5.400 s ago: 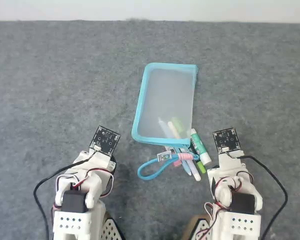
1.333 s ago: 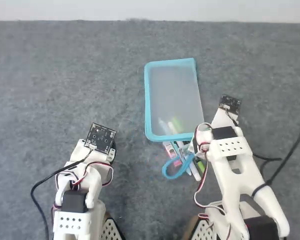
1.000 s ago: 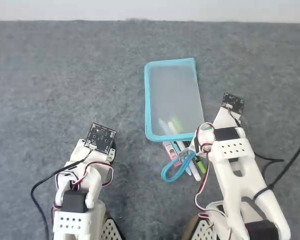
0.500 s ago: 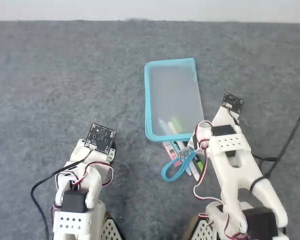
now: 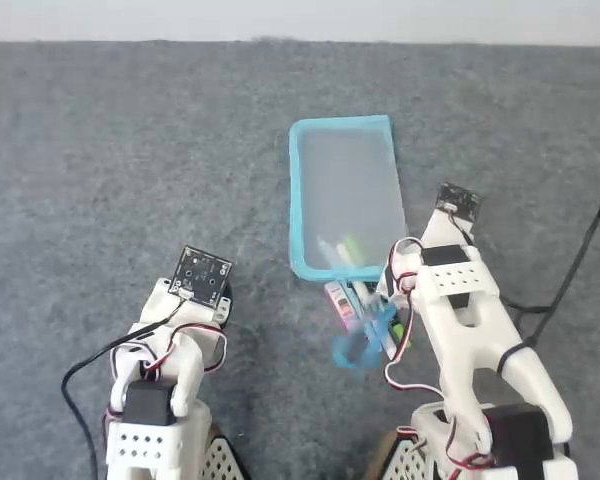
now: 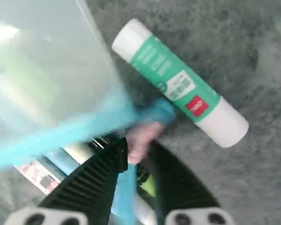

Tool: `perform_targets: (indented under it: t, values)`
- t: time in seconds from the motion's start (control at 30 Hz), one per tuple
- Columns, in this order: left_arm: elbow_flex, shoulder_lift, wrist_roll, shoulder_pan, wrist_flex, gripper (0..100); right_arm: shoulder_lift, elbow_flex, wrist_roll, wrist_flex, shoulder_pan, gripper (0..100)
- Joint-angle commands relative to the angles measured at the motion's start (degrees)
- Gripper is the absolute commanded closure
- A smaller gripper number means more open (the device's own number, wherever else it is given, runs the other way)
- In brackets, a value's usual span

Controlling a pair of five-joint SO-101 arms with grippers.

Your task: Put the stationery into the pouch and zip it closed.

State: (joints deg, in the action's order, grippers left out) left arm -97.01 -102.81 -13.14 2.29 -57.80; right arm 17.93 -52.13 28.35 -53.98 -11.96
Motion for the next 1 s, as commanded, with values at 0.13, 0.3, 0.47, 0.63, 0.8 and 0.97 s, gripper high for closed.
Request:
perform_targets:
  t: [0.13,0.3,0.47,0.63,0.8,0.97]
  values:
    - [0.5,-1.2,1.1,0.4,1.9,90,1.0,4.2,-11.2,-2.1,0.5,98.7]
    - [0.6,-1.4,1.1,0.5,2.1,90,8.1,6.5,-22.8,-5.9,3.8,99.2]
    - [1.4,-1.4,0.9,0.5,2.0,90,17.2,6.7,-40.1,-7.9,5.8,99.2]
    - [2.2,-1.3,0.9,0.6,1.8,90,21.6,6.1,-41.0,-13.1,0.0,99.1]
    - [1.9,-1.3,0.9,0.6,1.8,90,16.4,7.4,-35.9,-13.1,-3.3,87.3]
    - [0.7,-1.3,0.9,0.6,2.0,90,8.9,14.1,-35.3,-13.1,-3.5,73.8]
